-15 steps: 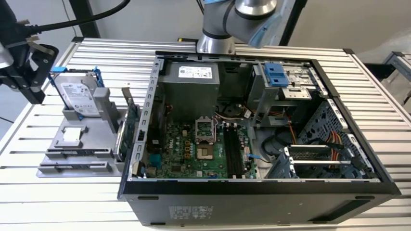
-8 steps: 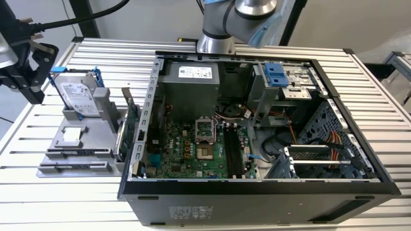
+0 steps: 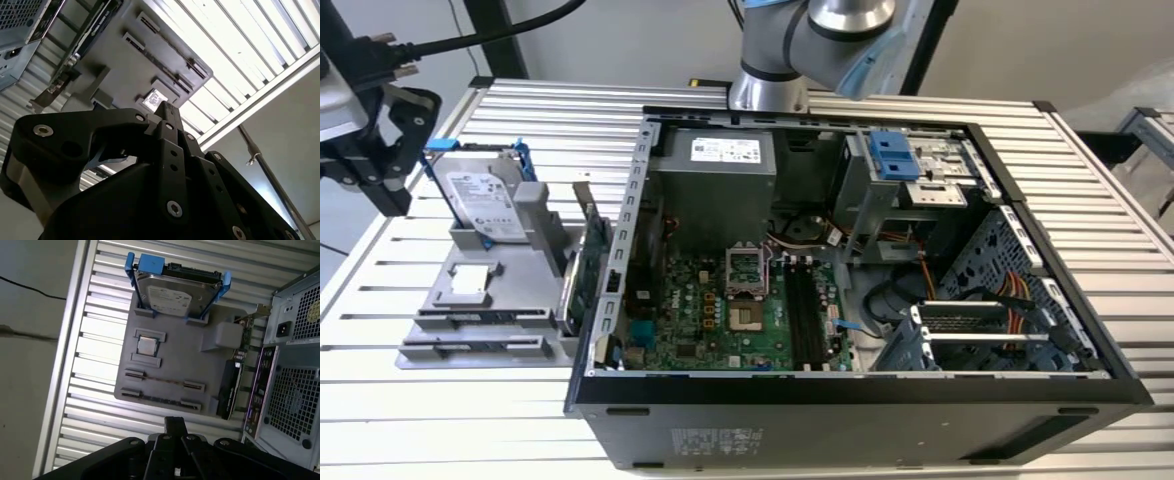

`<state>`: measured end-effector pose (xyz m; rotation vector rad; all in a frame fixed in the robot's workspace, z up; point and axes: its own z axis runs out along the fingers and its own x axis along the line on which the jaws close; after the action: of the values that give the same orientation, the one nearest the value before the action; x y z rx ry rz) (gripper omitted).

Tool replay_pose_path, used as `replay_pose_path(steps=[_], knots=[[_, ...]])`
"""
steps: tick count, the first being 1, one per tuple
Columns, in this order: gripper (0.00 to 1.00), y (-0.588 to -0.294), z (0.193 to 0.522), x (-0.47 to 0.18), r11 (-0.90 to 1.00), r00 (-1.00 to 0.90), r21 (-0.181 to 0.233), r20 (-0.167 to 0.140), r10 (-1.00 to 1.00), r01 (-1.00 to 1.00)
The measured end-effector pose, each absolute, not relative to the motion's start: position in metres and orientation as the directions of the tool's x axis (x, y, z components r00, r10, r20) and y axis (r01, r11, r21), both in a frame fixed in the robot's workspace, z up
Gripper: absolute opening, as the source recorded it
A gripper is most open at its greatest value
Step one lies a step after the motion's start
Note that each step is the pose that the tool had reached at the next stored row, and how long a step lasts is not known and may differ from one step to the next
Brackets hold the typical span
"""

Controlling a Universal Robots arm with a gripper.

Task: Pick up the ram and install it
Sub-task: 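Pick up the ram and move it above insertion slot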

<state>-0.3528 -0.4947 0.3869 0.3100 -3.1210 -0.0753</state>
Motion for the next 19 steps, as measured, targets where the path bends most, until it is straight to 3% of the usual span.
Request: replay_pose_path(steps=[19], knots=[[0.00,-0.4946,0.3869,-0.3529,0.936,-0.937,0.048,0.000,-0.349,-0.348]])
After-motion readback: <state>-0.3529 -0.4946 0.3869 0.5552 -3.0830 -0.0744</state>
